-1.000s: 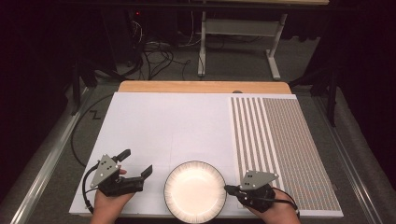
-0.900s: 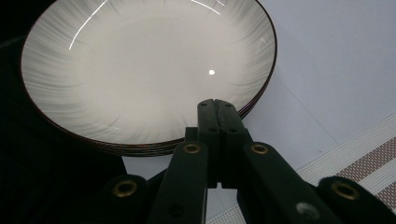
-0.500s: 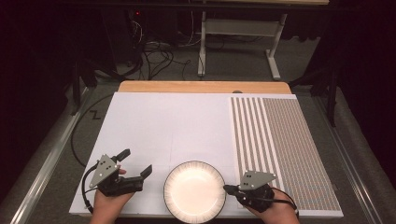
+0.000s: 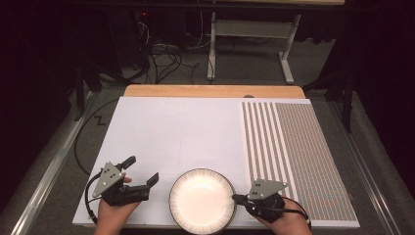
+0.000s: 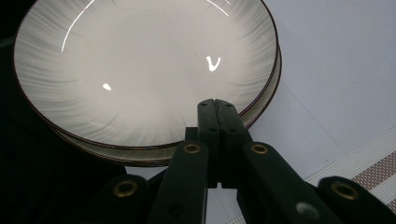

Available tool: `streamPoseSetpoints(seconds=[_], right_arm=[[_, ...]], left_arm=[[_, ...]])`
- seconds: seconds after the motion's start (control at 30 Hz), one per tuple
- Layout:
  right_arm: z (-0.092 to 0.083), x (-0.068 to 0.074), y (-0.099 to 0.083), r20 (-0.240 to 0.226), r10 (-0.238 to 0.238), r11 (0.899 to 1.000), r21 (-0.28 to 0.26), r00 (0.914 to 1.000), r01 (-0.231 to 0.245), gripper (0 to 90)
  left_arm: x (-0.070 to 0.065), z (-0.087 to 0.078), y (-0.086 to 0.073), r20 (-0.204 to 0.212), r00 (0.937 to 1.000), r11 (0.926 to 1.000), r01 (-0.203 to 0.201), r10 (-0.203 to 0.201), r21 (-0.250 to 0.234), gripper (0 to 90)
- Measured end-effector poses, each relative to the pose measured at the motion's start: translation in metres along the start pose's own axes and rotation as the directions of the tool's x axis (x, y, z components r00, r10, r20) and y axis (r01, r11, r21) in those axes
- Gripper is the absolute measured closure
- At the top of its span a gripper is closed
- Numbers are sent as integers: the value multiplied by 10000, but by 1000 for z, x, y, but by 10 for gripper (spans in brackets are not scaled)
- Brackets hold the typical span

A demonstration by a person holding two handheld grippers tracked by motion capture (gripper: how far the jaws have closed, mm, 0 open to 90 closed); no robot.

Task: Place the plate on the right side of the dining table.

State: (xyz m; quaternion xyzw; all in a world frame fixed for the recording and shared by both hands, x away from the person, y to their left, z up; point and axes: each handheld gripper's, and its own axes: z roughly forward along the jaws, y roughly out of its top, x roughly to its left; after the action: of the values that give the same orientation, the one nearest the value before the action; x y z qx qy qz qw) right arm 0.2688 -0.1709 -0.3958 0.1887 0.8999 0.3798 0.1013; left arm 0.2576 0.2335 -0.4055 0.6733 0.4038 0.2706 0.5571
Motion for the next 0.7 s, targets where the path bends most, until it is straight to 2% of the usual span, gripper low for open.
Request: streamPoseSetpoints(seconds=[0.57, 0.7], right_arm=[[11, 6, 5, -295, -119, 9998, 125, 9995, 123, 900], [13, 8, 7, -311, -164, 9997, 159, 9994, 169, 900]], left_arm=[[1, -3, 1, -50, 10000, 9997, 54, -55, -259, 49], [1, -5, 2, -8, 9999, 9987, 144, -145, -497, 49]])
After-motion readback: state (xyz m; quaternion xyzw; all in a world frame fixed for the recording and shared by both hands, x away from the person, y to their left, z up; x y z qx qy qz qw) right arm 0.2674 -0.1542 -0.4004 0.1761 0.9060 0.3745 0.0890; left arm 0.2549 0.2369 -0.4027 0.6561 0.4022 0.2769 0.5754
